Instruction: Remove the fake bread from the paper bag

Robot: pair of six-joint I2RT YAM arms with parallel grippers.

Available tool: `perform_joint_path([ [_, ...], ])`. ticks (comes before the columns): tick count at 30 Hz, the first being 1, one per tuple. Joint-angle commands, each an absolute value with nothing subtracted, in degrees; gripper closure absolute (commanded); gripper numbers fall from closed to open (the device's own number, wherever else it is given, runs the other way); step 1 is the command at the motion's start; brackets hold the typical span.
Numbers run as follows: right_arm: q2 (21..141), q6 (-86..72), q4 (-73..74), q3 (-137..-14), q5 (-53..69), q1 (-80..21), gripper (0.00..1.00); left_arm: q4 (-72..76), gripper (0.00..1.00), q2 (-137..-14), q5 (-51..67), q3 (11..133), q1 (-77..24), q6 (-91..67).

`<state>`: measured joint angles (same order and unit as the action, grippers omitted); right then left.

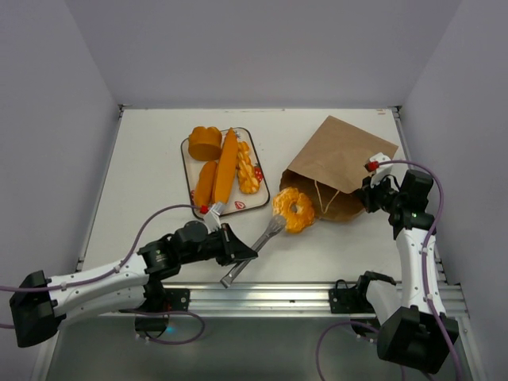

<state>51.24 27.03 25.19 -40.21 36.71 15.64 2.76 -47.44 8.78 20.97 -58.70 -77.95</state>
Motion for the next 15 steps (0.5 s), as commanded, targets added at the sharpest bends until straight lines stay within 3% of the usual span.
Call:
perform_joint_path([
  [1, 50.71, 26.54, 23.38, -39.82, 35.77, 15.56, 1.00, -3.49, 1.00, -41.59, 9.14, 22.41, -59.15, -74.97],
  [15, 50.01, 26.81, 23.47, -39.73, 35.95, 15.56, 1.00, -30.84, 1.00, -30.67, -3.86, 32.25, -58.71, -69.97],
])
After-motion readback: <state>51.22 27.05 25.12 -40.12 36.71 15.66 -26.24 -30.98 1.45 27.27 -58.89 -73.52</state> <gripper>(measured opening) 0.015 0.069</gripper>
